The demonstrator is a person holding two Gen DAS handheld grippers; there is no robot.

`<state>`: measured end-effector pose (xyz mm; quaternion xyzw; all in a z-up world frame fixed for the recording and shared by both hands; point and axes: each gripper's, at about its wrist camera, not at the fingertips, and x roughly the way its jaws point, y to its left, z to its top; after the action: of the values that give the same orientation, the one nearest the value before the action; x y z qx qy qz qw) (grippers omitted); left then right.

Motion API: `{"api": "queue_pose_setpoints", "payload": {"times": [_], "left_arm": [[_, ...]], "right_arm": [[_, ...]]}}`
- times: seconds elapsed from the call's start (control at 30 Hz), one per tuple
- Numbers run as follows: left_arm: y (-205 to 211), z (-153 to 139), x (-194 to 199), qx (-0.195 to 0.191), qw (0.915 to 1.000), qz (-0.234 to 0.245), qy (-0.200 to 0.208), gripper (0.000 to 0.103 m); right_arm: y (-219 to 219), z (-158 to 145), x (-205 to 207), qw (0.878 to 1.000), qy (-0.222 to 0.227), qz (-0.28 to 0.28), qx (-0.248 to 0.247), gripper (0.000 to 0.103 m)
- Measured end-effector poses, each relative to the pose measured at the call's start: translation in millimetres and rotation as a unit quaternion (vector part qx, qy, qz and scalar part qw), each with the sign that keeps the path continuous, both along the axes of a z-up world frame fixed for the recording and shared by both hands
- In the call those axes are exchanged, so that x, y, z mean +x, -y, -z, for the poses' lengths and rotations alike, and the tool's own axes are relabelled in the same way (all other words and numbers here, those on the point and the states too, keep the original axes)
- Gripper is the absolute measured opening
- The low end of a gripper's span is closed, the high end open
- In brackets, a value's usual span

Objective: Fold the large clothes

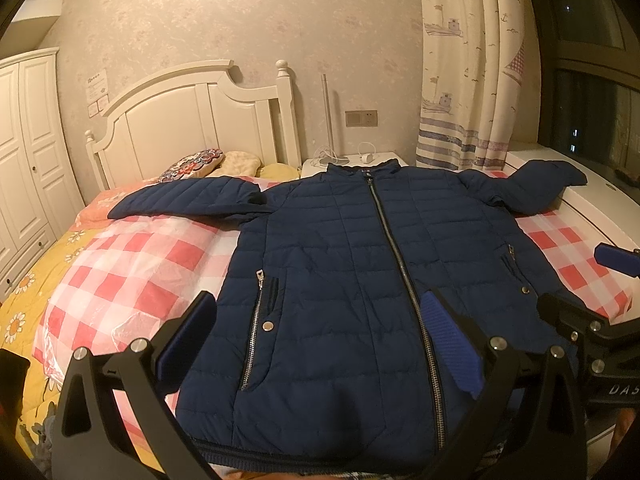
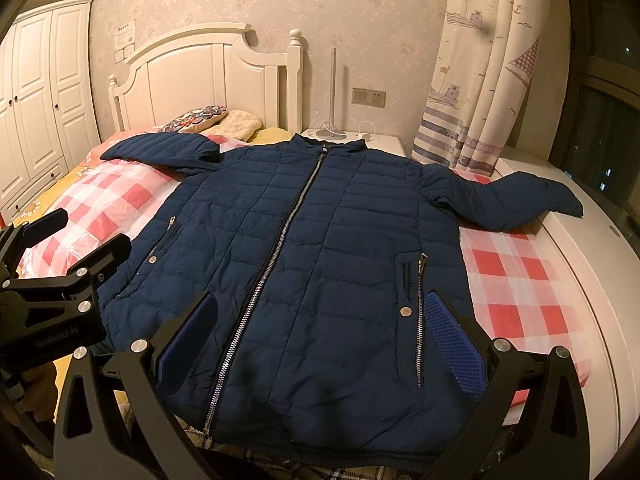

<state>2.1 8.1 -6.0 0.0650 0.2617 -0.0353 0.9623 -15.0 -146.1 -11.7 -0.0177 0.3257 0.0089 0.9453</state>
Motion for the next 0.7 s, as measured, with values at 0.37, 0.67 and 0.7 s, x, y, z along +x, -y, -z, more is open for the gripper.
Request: {"api": "queue_pose_setpoints", "payload": {"times": [0.37, 0.67, 0.7], "left_arm": [[1, -1, 0, 0.000, 1.0000, 0.000, -0.001, 0.101], [-1, 10, 14, -0.003, 0.9998, 0.003, -0.021, 0.101], [-2, 12, 18, -0.009, 0.9996, 0.009, -0.024, 0.101]], "right_arm": [[0, 1, -1, 1.000, -0.001, 0.001, 0.002, 0.099], [7, 13, 6, 1.000, -0.014, 0.007, 0.010, 0.099], [10, 15, 9, 1.000, -0.017, 0.009, 0.012, 0.099]]}}
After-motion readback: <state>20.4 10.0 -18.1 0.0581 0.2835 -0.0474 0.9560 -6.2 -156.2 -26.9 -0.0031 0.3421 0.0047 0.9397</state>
